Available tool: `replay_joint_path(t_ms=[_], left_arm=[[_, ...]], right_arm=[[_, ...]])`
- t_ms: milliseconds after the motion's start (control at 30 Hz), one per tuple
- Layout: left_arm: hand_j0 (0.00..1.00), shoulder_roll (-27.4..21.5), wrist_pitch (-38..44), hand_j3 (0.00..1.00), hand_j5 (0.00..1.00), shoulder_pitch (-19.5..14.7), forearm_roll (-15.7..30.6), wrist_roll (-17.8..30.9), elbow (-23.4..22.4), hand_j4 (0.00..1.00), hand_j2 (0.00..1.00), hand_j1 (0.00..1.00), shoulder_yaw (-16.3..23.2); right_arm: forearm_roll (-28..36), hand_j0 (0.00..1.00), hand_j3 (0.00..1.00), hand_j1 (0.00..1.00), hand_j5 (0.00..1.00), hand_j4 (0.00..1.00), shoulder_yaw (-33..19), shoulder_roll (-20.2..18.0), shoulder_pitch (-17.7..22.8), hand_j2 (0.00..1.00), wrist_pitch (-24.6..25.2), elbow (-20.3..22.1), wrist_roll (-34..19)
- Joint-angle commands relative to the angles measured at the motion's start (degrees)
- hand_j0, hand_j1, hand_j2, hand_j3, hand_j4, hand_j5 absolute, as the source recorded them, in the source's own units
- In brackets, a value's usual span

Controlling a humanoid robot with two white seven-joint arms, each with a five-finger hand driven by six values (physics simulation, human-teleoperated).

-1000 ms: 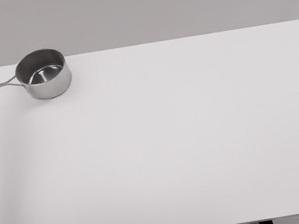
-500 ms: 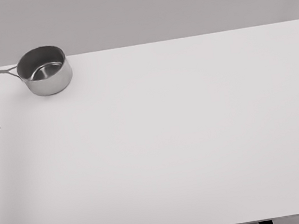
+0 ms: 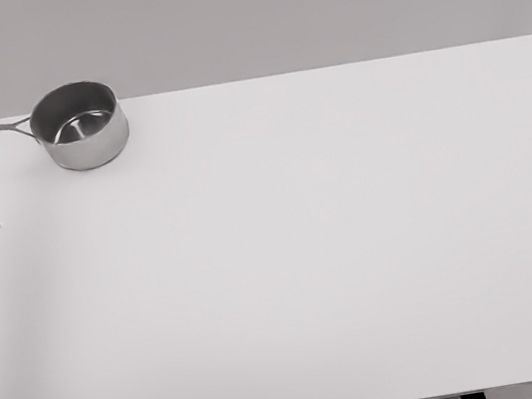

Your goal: Rotate pot handle

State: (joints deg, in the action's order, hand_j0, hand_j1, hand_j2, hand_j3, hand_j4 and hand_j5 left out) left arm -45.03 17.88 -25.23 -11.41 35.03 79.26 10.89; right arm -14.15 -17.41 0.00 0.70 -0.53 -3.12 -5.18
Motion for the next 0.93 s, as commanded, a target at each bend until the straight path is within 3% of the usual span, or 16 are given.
replay_joint_path(t_ms=[0,67,100,133,200,267,333,400,500,567,667,900], left_arm=[[1.0,-0.14,-0.22,1.0,1.0,0.52,0.07,-0.03,3.0,1.0,1.0,1.0,-3.94],[1.0,0.21,-2.23,1.0,1.0,3.6,0.51,-0.03,6.78,1.0,1.0,1.0,-7.81],[1.0,0.04,-4.78,1.0,1.0,6.68,4.46,-0.03,9.76,1.0,1.0,1.0,-11.85],[1.0,-0.14,-6.54,1.0,1.0,8.26,6.31,-0.03,11.87,1.0,1.0,1.0,-13.61],[1.0,0.47,-12.6,1.0,1.0,13.61,7.54,-0.03,17.4,1.0,1.0,1.0,-21.24],[1.0,1.7,-17.17,1.0,1.0,17.84,12.37,-0.03,22.42,1.0,1.0,1.0,-26.7],[1.0,1.97,-28.41,1.0,1.0,20.57,15.98,-0.03,24.01,1.0,1.0,1.0,-29.96],[1.0,4.24,-37.72,1.0,1.0,20.74,18.88,-0.03,24.01,1.0,1.0,1.0,-30.05],[1.0,5.92,-52.88,1.0,1.0,22.59,18.79,-0.03,24.1,1.0,1.0,1.0,-27.68],[1.0,6.1,-52.88,1.0,1.0,23.91,18.71,-0.03,24.1,1.0,1.0,1.0,-24.43],[1.0,6.18,-52.88,1.0,1.0,25.23,18.44,-0.03,24.01,1.0,1.0,1.0,-16.26],[1.0,7.5,-52.88,1.0,1.0,25.32,18.35,-0.03,23.92,1.0,1.0,1.0,-15.46]], right_arm=[[0.0,1.0,1.0,1.0,1.0,1.0,0.0,0.0,0.0,1.0,0.0,0.04,-0.01],[0.0,1.0,1.0,1.0,1.0,1.0,0.0,0.0,0.0,1.0,0.0,0.04,-0.01],[0.0,1.0,1.0,1.0,1.0,1.0,0.0,0.0,0.0,1.0,0.0,0.04,-0.01],[0.0,1.0,1.0,1.0,1.0,1.0,0.0,0.0,0.0,1.0,0.0,-0.05,-0.01],[0.0,1.0,1.0,1.0,1.0,1.0,0.0,0.0,0.0,1.0,0.0,-0.05,-0.01],[0.0,1.0,1.0,1.0,1.0,1.0,0.0,0.0,0.0,1.0,0.0,0.04,-0.01],[0.0,1.0,1.0,1.0,1.0,1.0,0.0,0.0,0.0,1.0,0.0,0.04,-0.01],[0.0,1.0,1.0,1.0,1.0,1.0,0.0,0.0,0.0,1.0,0.0,-0.05,-0.01],[0.0,1.0,1.0,1.0,1.0,1.0,0.0,0.0,0.0,1.0,0.0,0.04,-0.01],[0.0,1.0,1.0,1.0,1.0,1.0,0.0,0.0,0.0,1.0,0.0,0.04,-0.01],[0.0,1.0,1.0,1.0,1.0,1.0,0.0,0.0,0.0,1.0,0.0,0.04,-0.01],[0.0,1.0,1.0,1.0,1.0,1.0,0.0,0.0,0.0,1.0,0.0,0.04,-0.01]])
